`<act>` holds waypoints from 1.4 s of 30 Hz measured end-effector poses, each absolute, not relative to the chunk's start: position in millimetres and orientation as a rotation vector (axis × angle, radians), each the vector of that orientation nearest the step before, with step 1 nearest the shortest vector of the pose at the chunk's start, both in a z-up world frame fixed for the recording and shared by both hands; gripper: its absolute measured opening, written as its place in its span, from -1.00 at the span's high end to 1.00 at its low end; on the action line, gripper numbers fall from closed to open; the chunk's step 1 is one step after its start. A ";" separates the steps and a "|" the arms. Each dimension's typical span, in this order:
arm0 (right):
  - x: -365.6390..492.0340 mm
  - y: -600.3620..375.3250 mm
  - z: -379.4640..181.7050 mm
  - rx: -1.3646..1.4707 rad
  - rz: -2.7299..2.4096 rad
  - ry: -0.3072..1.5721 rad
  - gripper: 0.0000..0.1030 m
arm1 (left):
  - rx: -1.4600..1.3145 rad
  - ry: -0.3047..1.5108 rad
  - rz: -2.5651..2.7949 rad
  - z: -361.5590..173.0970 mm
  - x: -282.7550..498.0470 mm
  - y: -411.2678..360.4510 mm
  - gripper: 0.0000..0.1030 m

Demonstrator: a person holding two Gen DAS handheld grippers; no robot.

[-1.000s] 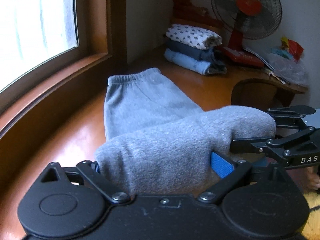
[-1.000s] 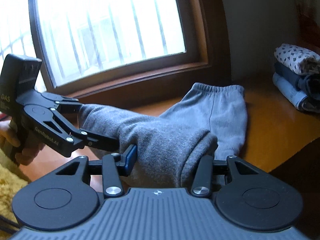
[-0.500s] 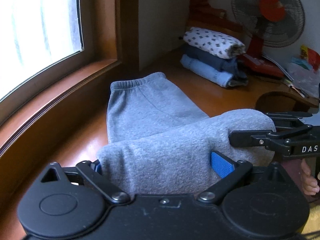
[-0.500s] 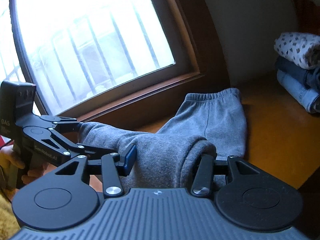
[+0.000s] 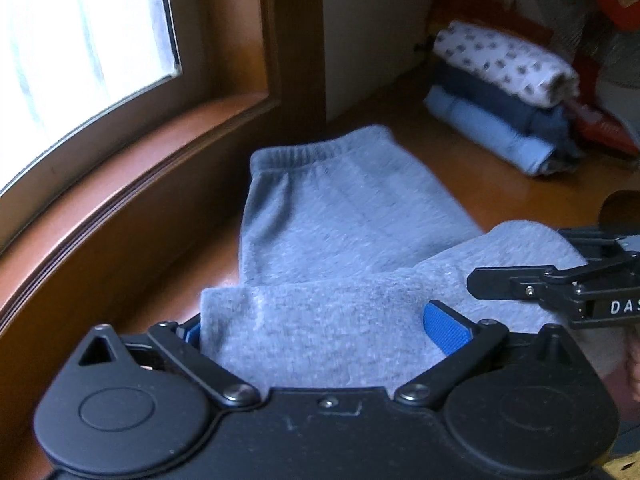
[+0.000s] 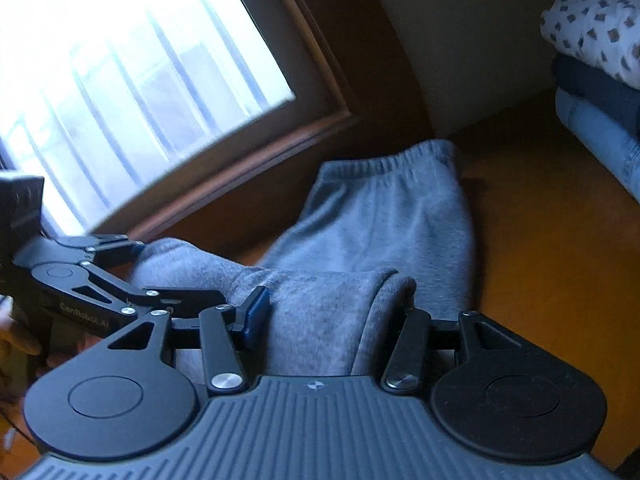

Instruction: Fold clothes

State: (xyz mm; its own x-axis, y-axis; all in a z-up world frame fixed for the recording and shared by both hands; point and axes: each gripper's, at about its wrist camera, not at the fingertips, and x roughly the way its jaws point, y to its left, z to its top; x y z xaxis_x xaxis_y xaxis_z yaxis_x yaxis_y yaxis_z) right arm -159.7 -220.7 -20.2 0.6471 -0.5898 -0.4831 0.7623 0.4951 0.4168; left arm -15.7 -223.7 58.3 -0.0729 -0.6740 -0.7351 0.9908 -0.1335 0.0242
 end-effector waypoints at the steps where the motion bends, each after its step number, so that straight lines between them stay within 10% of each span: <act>1: -157.2 -223.1 -22.8 0.636 -0.834 0.308 -0.01 | 0.720 0.596 -1.577 55.2 -15.3 -229.5 -1.00; 20: -166.9 -236.5 -34.7 0.617 -0.797 0.250 -0.06 | 0.608 0.685 -1.532 47.8 -5.0 -240.2 -1.00; 26: -196.5 -211.9 -18.1 0.624 -0.886 0.180 -0.74 | 0.487 0.676 -1.521 79.9 14.1 -219.0 -1.00; 42: -207.6 -96.0 -4.1 0.565 -1.154 0.263 -0.74 | 0.613 0.467 -1.631 73.6 9.0 -123.3 -1.00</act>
